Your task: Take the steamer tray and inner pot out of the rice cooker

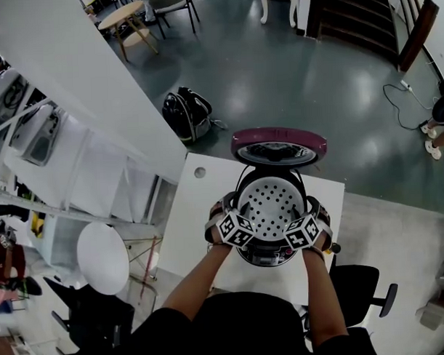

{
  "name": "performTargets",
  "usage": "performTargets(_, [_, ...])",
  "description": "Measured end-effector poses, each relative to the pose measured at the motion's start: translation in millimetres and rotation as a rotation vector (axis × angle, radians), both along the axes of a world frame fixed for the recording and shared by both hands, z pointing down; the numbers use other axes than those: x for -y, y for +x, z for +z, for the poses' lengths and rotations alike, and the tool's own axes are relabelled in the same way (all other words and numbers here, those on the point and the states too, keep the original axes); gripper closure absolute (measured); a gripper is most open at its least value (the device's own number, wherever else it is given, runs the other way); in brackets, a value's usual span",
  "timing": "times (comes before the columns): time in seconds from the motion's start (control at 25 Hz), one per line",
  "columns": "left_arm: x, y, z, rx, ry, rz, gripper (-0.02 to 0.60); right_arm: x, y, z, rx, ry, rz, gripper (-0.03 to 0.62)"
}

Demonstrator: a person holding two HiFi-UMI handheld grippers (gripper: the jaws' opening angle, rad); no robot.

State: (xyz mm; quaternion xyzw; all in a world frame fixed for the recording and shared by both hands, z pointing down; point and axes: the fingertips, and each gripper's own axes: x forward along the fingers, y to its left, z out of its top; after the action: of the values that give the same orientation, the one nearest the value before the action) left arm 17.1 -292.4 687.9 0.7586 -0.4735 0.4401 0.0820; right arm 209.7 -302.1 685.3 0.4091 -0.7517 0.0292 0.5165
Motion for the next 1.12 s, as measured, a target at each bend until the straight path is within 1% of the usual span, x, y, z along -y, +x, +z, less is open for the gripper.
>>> performTargets(0.2, [-3,0,-8,-0.007,0.011,-0.019,0.393,-2,0,-6,0.01,0.018,-0.006,0.369])
performTargets(0.28, [-5,0,-10,-0.026,0.009,-0.038,0.394,-2,-1,-11,0.021,0.036,-0.005,0.393])
performTargets(0.36, [-7,-1,-11,-0.052,0.005,-0.064,0.4,0,-1,-16,0.025,0.059,-0.004,0.401])
performTargets(0.4, [-7,-2,-12,-0.069,0.002,-0.08,0.402,1,0,-18,0.028,0.067,-0.002,0.406])
performTargets(0.44, [-8,-3,-12,-0.093,-0.004,-0.099,0.416,1,1,-19,0.035,0.069,0.001,0.43])
performTargets(0.56, [-7,-5,-9,-0.2,-0.038,-0.17,0.428,1,4,-16,0.068,0.051,0.017,0.431])
performTargets(0.6, [-6,-5,-9,-0.223,-0.044,-0.184,0.428,1,5,-14,0.075,0.042,0.021,0.431])
performTargets(0.64, [-5,-5,-9,-0.23,-0.046,-0.187,0.428,1,5,-12,0.078,0.034,0.023,0.431])
performTargets(0.72, [-6,-4,-12,-0.208,-0.042,-0.173,0.442,-1,3,-10,0.082,0.017,0.02,0.436])
performTargets(0.8, [-8,-3,-16,-0.201,-0.04,-0.169,0.47,-4,-1,-10,0.086,-0.003,0.011,0.464])
performTargets(0.88, [-11,-3,-18,-0.225,-0.04,-0.193,0.505,-8,-3,-9,0.089,-0.014,0.005,0.506])
performTargets(0.92, [-12,-3,-18,-0.234,-0.038,-0.204,0.509,-10,-4,-9,0.092,-0.016,0.004,0.517])
performTargets(1.12, [-16,-4,-21,-0.263,-0.036,-0.223,0.512,-13,-4,-12,0.129,-0.012,0.021,0.522])
